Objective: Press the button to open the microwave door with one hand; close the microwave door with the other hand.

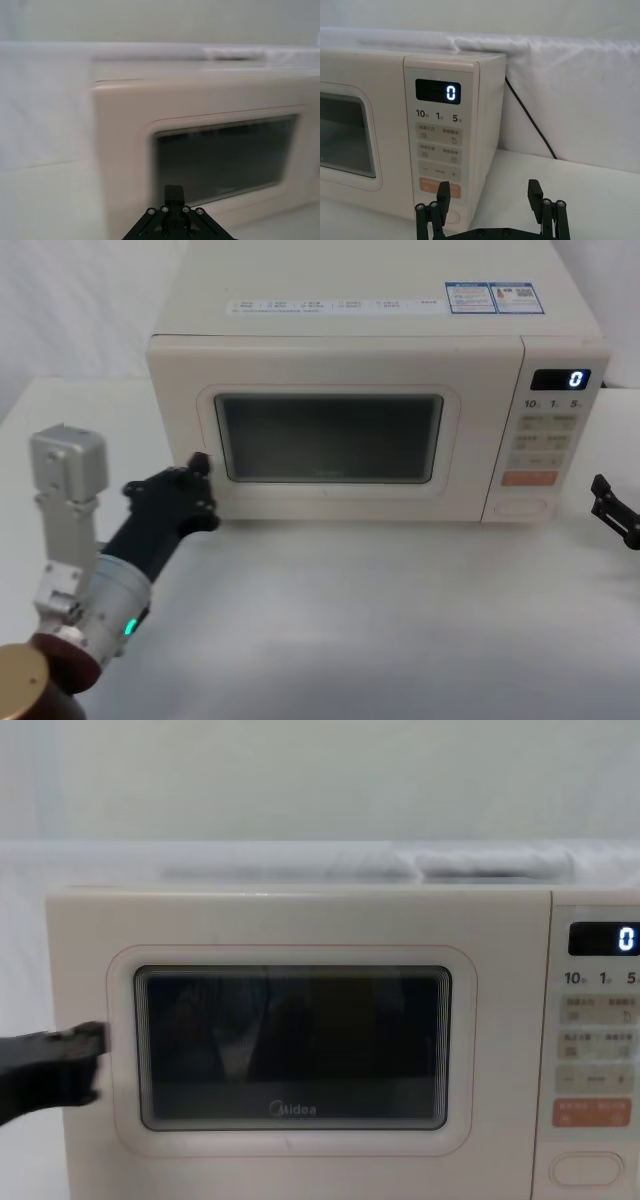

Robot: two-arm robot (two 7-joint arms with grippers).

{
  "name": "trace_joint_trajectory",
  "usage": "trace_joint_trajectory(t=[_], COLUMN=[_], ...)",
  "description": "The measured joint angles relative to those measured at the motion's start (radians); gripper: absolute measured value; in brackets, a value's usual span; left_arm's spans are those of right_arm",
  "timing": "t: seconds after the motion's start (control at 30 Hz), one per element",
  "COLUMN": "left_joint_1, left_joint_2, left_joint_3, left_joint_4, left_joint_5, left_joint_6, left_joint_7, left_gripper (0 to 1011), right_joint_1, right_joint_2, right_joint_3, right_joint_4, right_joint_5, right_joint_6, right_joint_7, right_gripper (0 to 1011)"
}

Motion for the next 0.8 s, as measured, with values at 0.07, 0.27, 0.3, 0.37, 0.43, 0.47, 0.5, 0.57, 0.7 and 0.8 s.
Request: trace_joint_trajectory(t=[0.07, 0.27, 0.3, 0.37, 0.43, 0.47, 0.5, 0.57, 0.7, 0.8], left_joint_1=[0.012, 0.023, 0.025, 0.027, 0.03, 0.031, 0.032, 0.033, 0.033, 0.032], left_joint_2=[-0.012, -0.028, -0.032, -0.036, -0.042, -0.044, -0.048, -0.052, -0.062, -0.072], left_joint_3=[-0.034, -0.081, -0.09, -0.098, -0.107, -0.109, -0.115, -0.12, -0.129, -0.136], left_joint_4=[0.02, 0.058, 0.068, 0.078, 0.096, 0.099, 0.109, 0.119, 0.135, 0.145], left_joint_5=[0.002, 0.008, 0.011, 0.014, 0.019, 0.02, 0.022, 0.025, 0.032, 0.035], left_joint_6=[-0.03, -0.062, -0.069, -0.077, -0.09, -0.093, -0.101, -0.109, -0.121, -0.127], left_joint_7=[0.013, 0.024, 0.025, 0.025, 0.025, 0.024, 0.022, 0.018, 0.011, 0.005], left_gripper=[0, 0, 0, 0, 0, 0, 0, 0, 0, 0], right_joint_1=[0.0, 0.0, 0.0, 0.0, 0.0, 0.0, 0.0, 0.0, 0.0, 0.0], right_joint_2=[0.0, 0.0, 0.0, 0.0, 0.0, 0.0, 0.0, 0.0, 0.0, 0.0], right_joint_3=[0.0, 0.0, 0.0, 0.0, 0.0, 0.0, 0.0, 0.0, 0.0, 0.0], right_joint_4=[0.0, 0.0, 0.0, 0.0, 0.0, 0.0, 0.0, 0.0, 0.0, 0.0], right_joint_5=[0.0, 0.0, 0.0, 0.0, 0.0, 0.0, 0.0, 0.0, 0.0, 0.0], right_joint_6=[0.0, 0.0, 0.0, 0.0, 0.0, 0.0, 0.0, 0.0, 0.0, 0.0], right_joint_7=[0.0, 0.0, 0.0, 0.0, 0.0, 0.0, 0.0, 0.0, 0.0, 0.0], right_gripper=[1002, 1002, 1002, 1002, 1002, 1002, 1002, 1002, 1002, 1002])
